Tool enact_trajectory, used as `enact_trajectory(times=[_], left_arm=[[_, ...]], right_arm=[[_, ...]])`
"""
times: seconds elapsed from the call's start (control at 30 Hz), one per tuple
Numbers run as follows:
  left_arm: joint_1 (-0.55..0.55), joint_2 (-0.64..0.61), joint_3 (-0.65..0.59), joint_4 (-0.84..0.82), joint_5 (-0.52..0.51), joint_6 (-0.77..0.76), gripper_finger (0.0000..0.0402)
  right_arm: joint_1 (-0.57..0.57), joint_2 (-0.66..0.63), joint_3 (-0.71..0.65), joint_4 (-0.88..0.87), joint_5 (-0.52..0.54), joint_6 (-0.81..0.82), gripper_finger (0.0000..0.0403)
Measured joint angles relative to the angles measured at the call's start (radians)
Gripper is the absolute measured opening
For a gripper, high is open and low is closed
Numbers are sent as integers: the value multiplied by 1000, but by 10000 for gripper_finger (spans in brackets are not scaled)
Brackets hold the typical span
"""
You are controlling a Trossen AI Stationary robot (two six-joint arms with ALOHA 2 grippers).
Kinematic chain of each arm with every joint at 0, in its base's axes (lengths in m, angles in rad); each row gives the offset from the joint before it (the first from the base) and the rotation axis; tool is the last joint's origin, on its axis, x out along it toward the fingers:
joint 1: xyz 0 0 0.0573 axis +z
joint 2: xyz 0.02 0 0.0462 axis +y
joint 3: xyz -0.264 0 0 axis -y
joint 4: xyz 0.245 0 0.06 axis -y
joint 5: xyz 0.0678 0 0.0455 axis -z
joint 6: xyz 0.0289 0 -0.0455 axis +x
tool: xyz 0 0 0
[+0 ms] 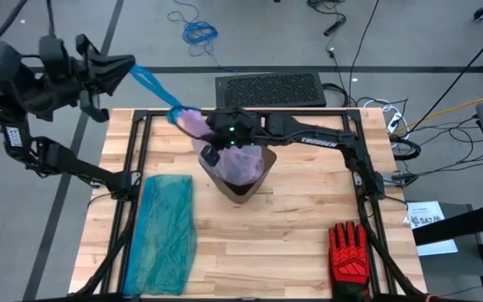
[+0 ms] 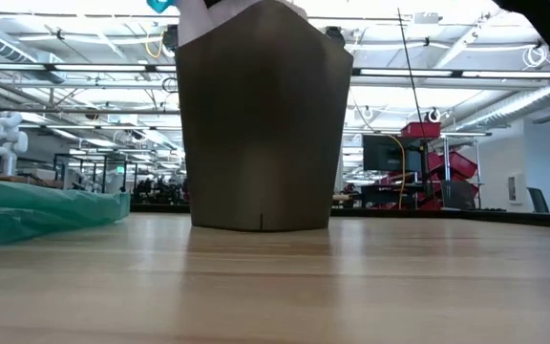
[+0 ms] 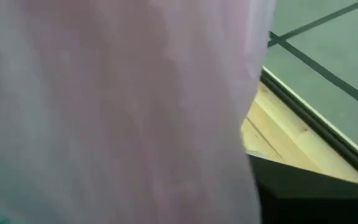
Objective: Place trash/remove bag and relplace
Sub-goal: Close the trash bag, then remove the trash bag from the trash bin
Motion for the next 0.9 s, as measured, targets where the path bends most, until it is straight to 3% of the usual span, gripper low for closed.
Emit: enact_trajectory(times=[0.33,0.5,0.9], left_arm=[[0,-8,0,58,0,47,115],[0,-16,0,79,0,46,139],[0,-26,0,106,0,44,141]], right_arm=[[-8,-120,1,99,-10,-1,0],[-22,-186,1,144,27,-24,0],[-135,-352,2,51,367,-212,0]])
